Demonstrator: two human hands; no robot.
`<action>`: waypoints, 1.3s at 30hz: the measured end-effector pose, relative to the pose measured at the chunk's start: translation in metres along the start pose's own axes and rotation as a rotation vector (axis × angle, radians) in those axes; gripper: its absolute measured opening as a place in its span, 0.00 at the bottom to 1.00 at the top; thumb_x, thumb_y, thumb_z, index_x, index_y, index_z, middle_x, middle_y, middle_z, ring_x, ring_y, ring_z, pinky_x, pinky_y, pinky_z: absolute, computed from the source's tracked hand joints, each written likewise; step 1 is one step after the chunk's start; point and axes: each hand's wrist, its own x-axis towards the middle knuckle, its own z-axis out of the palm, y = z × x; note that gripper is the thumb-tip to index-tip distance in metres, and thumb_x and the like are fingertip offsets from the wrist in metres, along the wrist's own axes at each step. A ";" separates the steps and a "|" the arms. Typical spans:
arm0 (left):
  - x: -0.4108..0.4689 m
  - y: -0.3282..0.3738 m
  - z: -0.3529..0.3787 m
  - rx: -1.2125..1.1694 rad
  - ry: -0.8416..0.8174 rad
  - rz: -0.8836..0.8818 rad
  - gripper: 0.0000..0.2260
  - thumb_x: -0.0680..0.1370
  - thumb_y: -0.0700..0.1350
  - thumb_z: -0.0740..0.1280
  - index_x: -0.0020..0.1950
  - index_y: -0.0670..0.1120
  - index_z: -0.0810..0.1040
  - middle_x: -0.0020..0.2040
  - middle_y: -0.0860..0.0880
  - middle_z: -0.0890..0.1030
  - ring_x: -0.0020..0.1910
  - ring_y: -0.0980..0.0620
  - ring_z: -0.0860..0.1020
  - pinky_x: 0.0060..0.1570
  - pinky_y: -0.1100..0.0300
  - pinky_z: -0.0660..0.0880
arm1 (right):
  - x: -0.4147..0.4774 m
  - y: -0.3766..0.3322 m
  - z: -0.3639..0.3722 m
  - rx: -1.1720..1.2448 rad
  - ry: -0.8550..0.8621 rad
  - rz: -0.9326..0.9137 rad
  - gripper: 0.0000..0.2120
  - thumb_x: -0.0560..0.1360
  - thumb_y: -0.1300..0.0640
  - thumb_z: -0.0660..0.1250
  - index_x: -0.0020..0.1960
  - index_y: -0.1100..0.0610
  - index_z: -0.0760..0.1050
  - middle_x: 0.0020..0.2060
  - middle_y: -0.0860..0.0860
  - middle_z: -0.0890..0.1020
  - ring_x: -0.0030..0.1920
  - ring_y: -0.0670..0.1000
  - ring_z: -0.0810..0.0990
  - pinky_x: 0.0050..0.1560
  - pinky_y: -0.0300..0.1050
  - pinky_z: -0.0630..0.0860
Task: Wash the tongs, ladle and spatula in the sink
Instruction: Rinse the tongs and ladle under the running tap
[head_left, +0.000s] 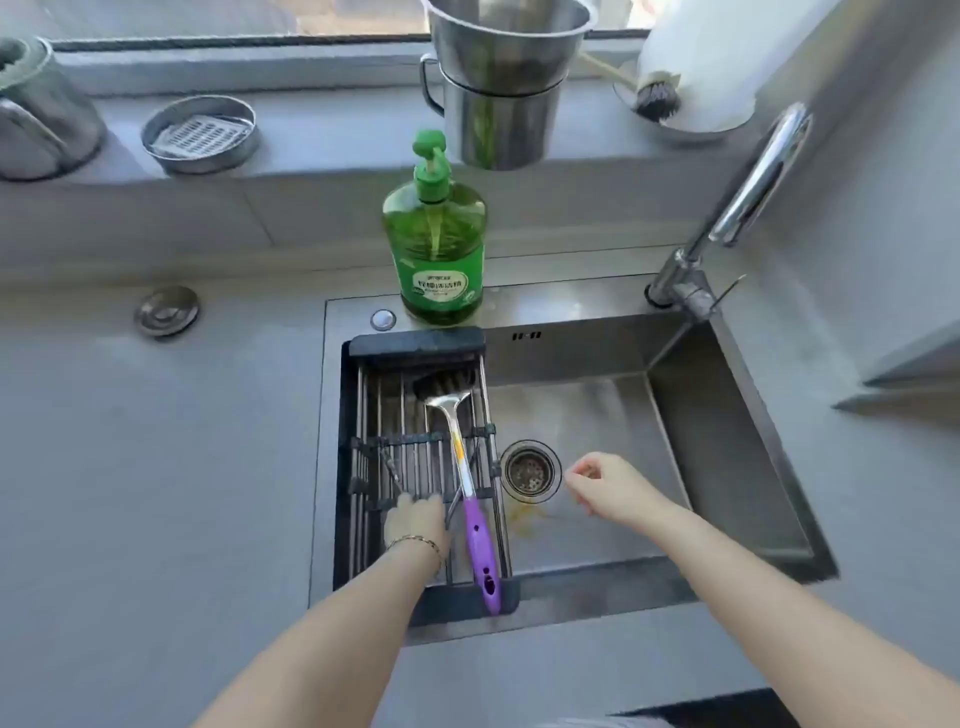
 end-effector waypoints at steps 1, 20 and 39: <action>0.003 -0.001 0.000 0.080 -0.006 0.013 0.14 0.79 0.47 0.62 0.64 0.46 0.70 0.65 0.44 0.73 0.66 0.45 0.68 0.63 0.54 0.68 | 0.001 0.005 0.002 -0.007 0.000 0.007 0.08 0.77 0.59 0.60 0.39 0.54 0.70 0.30 0.48 0.74 0.28 0.47 0.71 0.30 0.37 0.67; -0.002 0.013 0.010 0.246 0.124 -0.153 0.16 0.78 0.54 0.59 0.60 0.49 0.76 0.63 0.48 0.72 0.63 0.46 0.66 0.60 0.54 0.66 | 0.037 0.048 -0.009 -0.120 -0.266 -0.064 0.11 0.78 0.57 0.59 0.37 0.51 0.68 0.31 0.48 0.74 0.29 0.46 0.72 0.36 0.38 0.69; -0.097 0.108 -0.152 0.399 0.251 -0.035 0.07 0.79 0.45 0.58 0.55 0.48 0.73 0.52 0.49 0.80 0.53 0.48 0.77 0.56 0.57 0.68 | 0.020 0.034 -0.106 -0.173 -0.167 -0.261 0.06 0.77 0.57 0.61 0.41 0.50 0.72 0.34 0.46 0.76 0.33 0.46 0.75 0.41 0.41 0.74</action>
